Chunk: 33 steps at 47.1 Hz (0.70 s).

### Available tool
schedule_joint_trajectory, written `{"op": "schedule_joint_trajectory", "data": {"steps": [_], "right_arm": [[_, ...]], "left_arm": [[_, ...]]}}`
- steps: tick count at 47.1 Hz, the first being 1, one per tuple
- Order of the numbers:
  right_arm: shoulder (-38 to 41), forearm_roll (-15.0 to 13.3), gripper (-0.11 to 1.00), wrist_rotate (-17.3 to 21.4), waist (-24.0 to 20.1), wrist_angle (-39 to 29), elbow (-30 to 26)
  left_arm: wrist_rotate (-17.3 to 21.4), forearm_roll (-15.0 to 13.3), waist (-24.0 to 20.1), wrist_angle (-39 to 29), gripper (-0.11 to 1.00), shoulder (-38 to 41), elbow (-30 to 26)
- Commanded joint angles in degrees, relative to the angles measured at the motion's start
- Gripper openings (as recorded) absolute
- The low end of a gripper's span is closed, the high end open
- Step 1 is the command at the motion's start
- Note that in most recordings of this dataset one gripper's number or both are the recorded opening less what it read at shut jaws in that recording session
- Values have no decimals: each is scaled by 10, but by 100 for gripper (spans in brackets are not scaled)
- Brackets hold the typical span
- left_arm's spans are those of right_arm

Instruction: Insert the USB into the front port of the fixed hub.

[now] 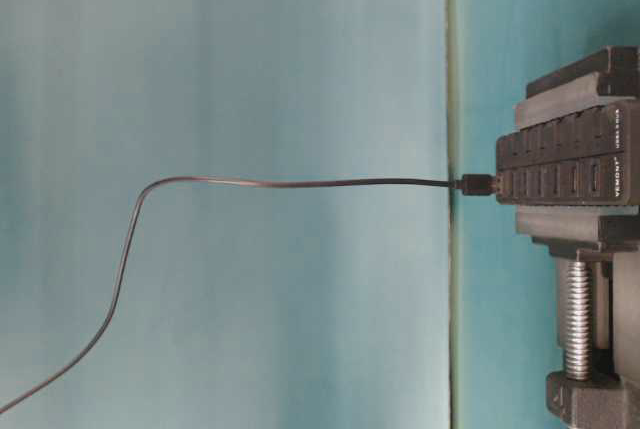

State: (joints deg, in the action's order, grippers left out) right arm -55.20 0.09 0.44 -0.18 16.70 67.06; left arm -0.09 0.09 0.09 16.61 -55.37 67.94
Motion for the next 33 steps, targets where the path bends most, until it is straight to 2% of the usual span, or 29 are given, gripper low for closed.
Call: {"op": "schedule_joint_trajectory", "data": {"steps": [1, 4, 7, 11, 15, 26, 33], "right_arm": [[6, 3, 16, 0, 7, 2, 6], [9, 28, 14, 11, 6, -3, 18], [10, 45, 3, 34, 6, -8, 25], [8, 45, -4, 64, 6, -12, 26], [7, 43, -5, 76, 7, -19, 24], [7, 43, -5, 78, 18, -95, 10], [11, 43, -5, 78, 33, -156, -12]], "left_arm": [[-9, 6, 14, 5, 13, 9, -4], [-11, 6, 20, 5, 9, 14, -5], [-12, 6, 22, 4, 1, 22, -9], [-12, 6, 22, 4, 0, 26, -12], [-12, 6, 22, -5, 0, 29, -13], [-18, 6, 21, -121, 0, 44, -40], [-19, 6, 21, -160, 0, 44, -50]]}}
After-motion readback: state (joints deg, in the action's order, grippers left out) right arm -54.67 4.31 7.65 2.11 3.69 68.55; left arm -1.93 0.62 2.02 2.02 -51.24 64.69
